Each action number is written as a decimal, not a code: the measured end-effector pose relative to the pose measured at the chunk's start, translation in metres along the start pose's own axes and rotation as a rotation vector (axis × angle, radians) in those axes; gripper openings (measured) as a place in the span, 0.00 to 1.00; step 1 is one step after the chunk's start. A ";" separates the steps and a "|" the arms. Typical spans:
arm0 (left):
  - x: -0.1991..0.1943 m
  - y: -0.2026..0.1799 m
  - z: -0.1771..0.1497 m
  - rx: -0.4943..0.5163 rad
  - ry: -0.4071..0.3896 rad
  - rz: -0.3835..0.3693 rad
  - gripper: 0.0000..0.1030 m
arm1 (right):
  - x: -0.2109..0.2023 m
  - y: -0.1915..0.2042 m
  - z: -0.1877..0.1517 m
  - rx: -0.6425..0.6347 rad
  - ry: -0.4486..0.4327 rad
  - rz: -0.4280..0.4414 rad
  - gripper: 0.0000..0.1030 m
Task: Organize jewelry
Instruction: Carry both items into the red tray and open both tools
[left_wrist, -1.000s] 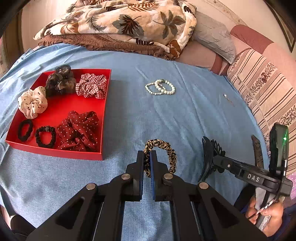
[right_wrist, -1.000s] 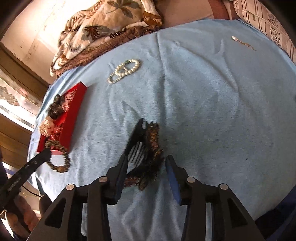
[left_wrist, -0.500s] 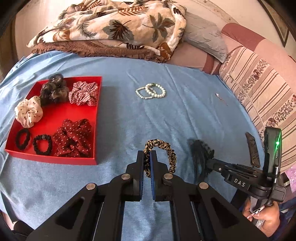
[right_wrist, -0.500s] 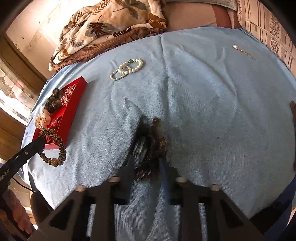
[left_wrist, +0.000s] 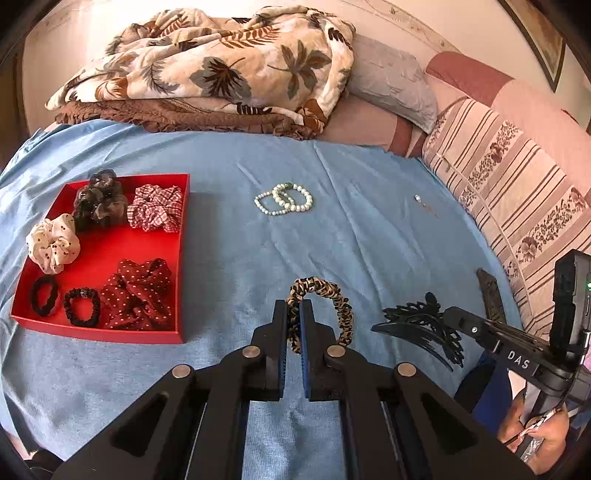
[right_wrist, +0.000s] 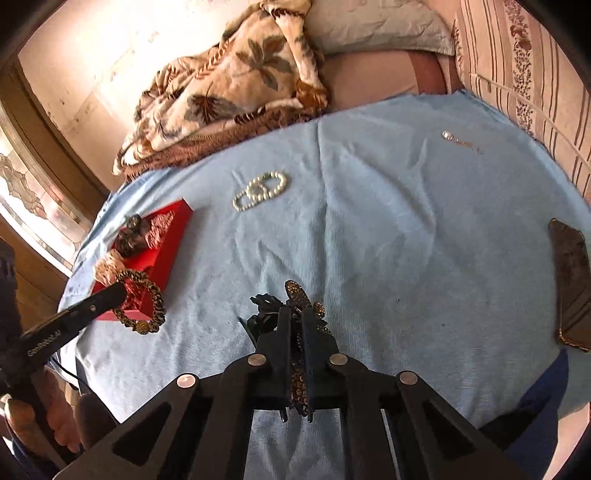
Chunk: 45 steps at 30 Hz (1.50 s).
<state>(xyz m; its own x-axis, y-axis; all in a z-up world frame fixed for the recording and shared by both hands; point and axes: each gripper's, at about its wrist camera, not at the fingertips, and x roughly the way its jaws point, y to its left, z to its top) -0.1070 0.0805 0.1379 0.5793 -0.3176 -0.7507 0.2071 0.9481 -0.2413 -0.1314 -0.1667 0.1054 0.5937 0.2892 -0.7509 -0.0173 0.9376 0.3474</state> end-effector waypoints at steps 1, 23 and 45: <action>-0.002 0.002 0.000 -0.003 -0.004 0.004 0.06 | -0.002 0.001 0.001 0.000 -0.003 0.006 0.06; -0.066 0.173 -0.011 -0.331 -0.093 0.186 0.06 | 0.046 0.131 0.054 -0.204 0.034 0.226 0.06; 0.034 0.246 0.024 -0.418 0.018 0.178 0.06 | 0.207 0.237 0.081 -0.281 0.142 0.171 0.06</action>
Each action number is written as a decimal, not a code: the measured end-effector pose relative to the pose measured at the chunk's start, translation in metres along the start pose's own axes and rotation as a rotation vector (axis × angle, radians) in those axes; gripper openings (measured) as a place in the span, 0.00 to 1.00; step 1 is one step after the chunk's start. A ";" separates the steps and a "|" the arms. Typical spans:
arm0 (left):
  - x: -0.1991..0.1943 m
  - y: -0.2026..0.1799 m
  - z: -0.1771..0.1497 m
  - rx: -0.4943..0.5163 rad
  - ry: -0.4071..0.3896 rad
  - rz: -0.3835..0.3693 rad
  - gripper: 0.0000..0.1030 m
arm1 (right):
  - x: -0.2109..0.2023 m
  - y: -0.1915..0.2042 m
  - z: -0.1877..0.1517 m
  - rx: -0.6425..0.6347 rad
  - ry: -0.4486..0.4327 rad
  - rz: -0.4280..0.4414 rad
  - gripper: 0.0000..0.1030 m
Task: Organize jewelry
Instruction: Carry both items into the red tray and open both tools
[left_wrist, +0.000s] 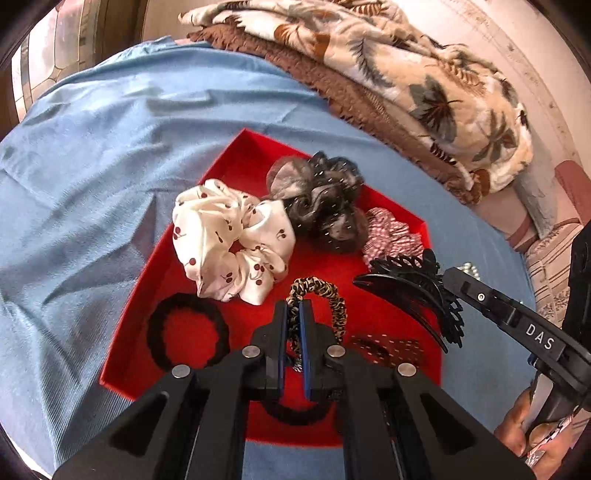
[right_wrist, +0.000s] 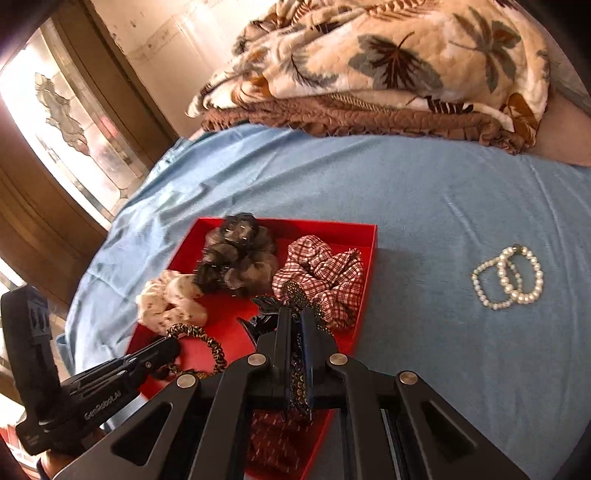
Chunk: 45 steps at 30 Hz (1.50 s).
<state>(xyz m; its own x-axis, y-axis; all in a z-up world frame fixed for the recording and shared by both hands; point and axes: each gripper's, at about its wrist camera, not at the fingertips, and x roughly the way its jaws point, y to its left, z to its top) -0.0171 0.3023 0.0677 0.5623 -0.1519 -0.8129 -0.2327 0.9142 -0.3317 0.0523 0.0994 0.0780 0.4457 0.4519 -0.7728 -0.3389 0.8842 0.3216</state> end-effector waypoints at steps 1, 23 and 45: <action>0.003 0.000 0.000 0.002 0.004 0.006 0.06 | 0.005 0.000 0.000 0.000 0.007 -0.004 0.06; -0.063 0.015 -0.019 -0.037 -0.126 0.024 0.41 | -0.018 0.023 0.004 -0.113 -0.023 -0.019 0.39; -0.090 0.061 -0.043 -0.102 -0.172 0.093 0.41 | 0.063 0.091 0.054 -0.181 0.053 -0.036 0.38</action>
<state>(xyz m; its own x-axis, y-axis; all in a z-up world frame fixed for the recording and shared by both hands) -0.1162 0.3556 0.1004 0.6597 0.0057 -0.7515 -0.3641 0.8772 -0.3129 0.0947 0.2151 0.0880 0.4171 0.4094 -0.8115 -0.4693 0.8616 0.1935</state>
